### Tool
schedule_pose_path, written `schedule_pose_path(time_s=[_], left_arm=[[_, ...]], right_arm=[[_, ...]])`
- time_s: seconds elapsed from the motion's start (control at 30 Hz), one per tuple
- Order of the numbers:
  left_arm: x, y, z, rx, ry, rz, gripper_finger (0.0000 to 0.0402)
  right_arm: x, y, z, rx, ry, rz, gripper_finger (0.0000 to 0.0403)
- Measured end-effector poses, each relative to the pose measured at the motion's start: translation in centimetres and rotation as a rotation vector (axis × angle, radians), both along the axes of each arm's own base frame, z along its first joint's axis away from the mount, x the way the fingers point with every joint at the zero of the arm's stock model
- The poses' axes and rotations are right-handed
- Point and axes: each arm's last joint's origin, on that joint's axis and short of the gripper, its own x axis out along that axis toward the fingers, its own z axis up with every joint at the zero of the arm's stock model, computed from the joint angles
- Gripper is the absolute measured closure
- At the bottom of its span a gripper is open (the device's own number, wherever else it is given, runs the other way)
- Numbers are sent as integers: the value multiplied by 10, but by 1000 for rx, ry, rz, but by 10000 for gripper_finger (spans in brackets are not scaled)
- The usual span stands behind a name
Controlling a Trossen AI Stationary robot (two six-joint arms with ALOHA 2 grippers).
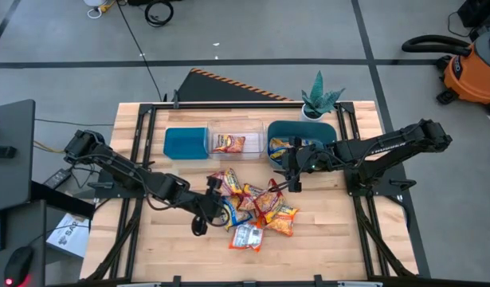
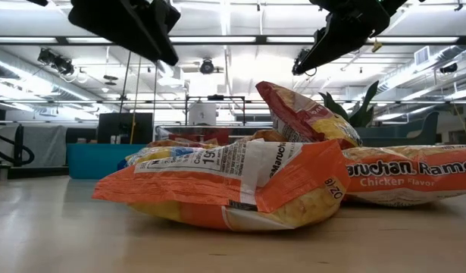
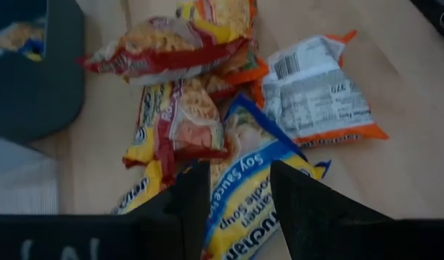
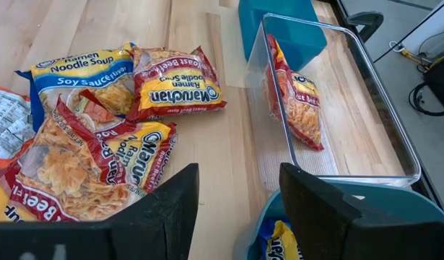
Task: Sort Maruchan noodles
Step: Put the red noodle pack into the transparent bin
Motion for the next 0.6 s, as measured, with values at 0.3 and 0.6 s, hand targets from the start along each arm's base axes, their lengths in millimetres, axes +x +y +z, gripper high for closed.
schedule_pose_path(time_s=[0.3, 0.6], left_arm=[[6, -3, 7, 6, -98, -42, 249], [10, -4, 6, 5, -114, -47, 249]], right_arm=[[0, 0, 0, 0, 0, 0, 204], [0, 0, 0, 2, 0, -1, 204]])
